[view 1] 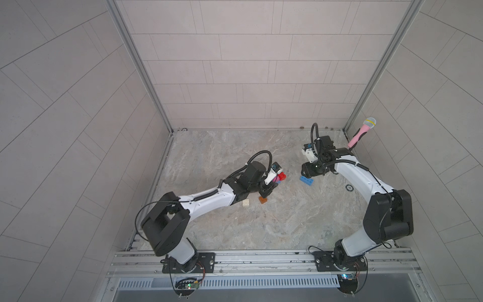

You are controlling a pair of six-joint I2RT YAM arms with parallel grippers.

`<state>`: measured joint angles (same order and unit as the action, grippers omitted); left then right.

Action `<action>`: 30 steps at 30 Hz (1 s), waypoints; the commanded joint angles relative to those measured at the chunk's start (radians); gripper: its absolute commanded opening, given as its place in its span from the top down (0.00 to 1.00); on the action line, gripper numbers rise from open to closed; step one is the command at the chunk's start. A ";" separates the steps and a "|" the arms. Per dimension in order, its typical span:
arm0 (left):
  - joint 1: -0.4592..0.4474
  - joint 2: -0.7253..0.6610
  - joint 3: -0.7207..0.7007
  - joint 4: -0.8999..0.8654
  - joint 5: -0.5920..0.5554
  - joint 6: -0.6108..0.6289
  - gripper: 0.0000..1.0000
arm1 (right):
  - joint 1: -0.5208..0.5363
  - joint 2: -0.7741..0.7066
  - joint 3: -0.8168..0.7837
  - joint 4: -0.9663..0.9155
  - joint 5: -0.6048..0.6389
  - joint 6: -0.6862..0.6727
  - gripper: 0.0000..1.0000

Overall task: Assemble the letter p with lego
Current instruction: Pick up the lego brick from the center of the board.

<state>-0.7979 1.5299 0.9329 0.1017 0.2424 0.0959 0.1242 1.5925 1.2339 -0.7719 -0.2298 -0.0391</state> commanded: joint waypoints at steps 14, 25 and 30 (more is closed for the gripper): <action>0.083 -0.094 -0.132 0.247 0.146 -0.094 1.00 | 0.025 0.204 0.020 0.035 0.124 -0.138 0.34; 0.092 -0.085 -0.124 0.237 0.163 -0.091 1.00 | 0.028 0.249 0.071 0.046 0.196 -0.180 0.35; 0.094 -0.079 -0.120 0.236 0.173 -0.092 1.00 | 0.028 0.295 0.088 0.020 0.200 -0.212 0.39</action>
<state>-0.7109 1.4620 0.7925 0.3065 0.3962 0.0143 0.1482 1.8595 1.3071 -0.7143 -0.0502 -0.2165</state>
